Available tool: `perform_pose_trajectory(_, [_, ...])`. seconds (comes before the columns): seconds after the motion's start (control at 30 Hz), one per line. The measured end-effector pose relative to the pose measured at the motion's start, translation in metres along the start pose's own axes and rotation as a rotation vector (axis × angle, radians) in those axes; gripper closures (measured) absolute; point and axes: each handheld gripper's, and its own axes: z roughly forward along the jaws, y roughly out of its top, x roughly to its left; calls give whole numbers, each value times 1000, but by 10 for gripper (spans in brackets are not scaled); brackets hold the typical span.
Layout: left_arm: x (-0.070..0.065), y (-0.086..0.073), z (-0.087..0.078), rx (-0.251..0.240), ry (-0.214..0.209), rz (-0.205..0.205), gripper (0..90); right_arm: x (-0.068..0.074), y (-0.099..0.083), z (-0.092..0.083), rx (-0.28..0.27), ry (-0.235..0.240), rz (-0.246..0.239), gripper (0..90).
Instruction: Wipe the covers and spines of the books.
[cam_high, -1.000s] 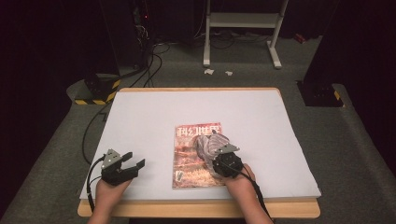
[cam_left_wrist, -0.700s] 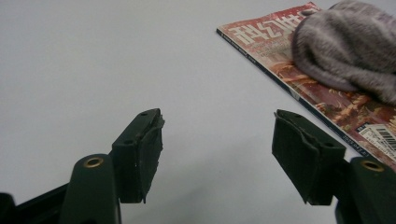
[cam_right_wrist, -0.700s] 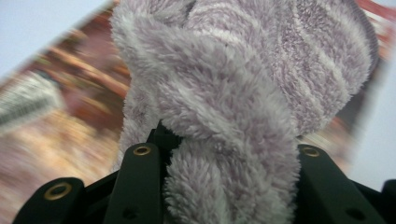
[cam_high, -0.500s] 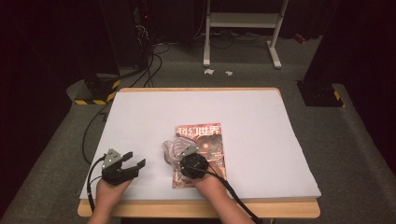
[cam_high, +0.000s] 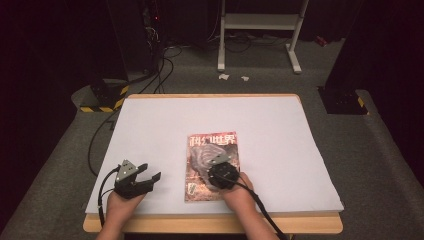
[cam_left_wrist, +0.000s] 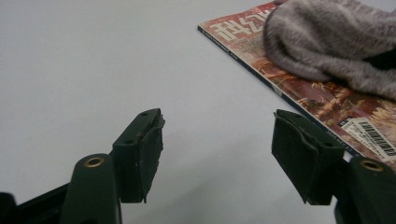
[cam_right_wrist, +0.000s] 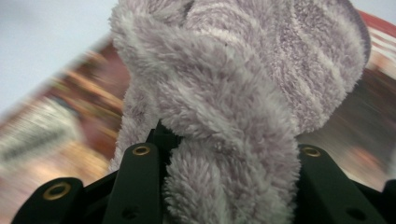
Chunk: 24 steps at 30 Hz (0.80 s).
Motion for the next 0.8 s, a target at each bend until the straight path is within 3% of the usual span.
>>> perform_pose_trajectory(0.03, [0, 0, 0, -5, 0, 0, 338, -22, -13, -8, -4, -30, 43, 605])
perform_pose_trajectory(0.07, [0, 0, 0, -7, -1, -1, 338, -22, -13, -8, -4, -30, 43, 605])
perform_pose_trajectory(0.17, [-1, 1, 1, -1, 1, -7, 336, -43, -25, -18, 6, -64, 94, 605])
perform_pose_trajectory(0.33, [-5, 0, 1, -1, -4, 0, 335, -50, -27, -20, 11, -77, 105, 604])
perform_pose_trajectory(0.43, [-4, -1, 1, 1, -5, -2, 336, -44, -19, -14, 20, -85, 86, 605])
perform_pose_trajectory(0.47, [-3, -1, 1, 1, -2, -2, 336, -37, -10, -9, 27, -69, 60, 605])
perform_pose_trajectory(0.53, [-1, -1, 0, 0, -1, -5, 336, -33, -7, -6, 29, -59, 56, 605])
perform_pose_trajectory(0.8, [2, -2, -2, -7, 1, -12, 336, 28, 40, 29, 25, 44, -64, 605])
